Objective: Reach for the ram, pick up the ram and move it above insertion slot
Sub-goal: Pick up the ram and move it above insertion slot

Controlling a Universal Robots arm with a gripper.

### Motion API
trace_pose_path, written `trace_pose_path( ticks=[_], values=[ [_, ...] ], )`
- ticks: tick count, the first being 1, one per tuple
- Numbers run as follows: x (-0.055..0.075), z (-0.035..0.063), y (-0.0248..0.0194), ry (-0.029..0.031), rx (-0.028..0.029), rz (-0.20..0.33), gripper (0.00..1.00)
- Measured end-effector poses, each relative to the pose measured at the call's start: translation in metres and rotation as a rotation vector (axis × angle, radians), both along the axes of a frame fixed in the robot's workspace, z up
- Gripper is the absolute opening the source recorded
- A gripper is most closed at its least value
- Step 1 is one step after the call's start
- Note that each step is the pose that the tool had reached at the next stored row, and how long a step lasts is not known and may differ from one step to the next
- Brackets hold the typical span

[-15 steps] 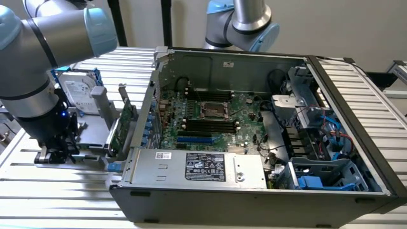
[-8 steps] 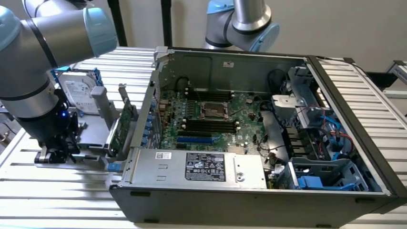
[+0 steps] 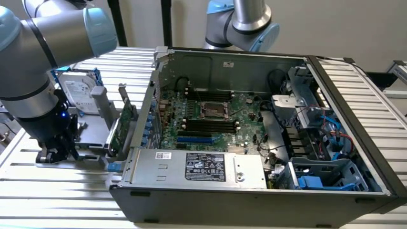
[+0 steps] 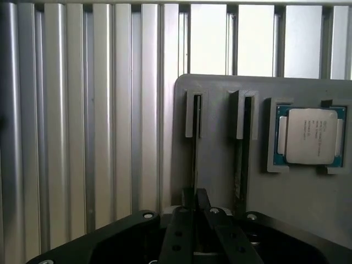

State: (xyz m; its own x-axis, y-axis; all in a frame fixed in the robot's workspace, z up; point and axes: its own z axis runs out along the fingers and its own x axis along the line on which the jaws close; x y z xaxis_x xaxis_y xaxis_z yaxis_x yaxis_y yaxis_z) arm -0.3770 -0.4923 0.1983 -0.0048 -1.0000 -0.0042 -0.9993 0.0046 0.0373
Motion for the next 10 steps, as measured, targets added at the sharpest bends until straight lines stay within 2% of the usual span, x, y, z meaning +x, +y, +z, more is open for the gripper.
trace_pose_path(
  ticks=[10],
  values=[
    [0.0,0.0,0.0,0.0005,0.0,-0.022,0.13]
  ],
)
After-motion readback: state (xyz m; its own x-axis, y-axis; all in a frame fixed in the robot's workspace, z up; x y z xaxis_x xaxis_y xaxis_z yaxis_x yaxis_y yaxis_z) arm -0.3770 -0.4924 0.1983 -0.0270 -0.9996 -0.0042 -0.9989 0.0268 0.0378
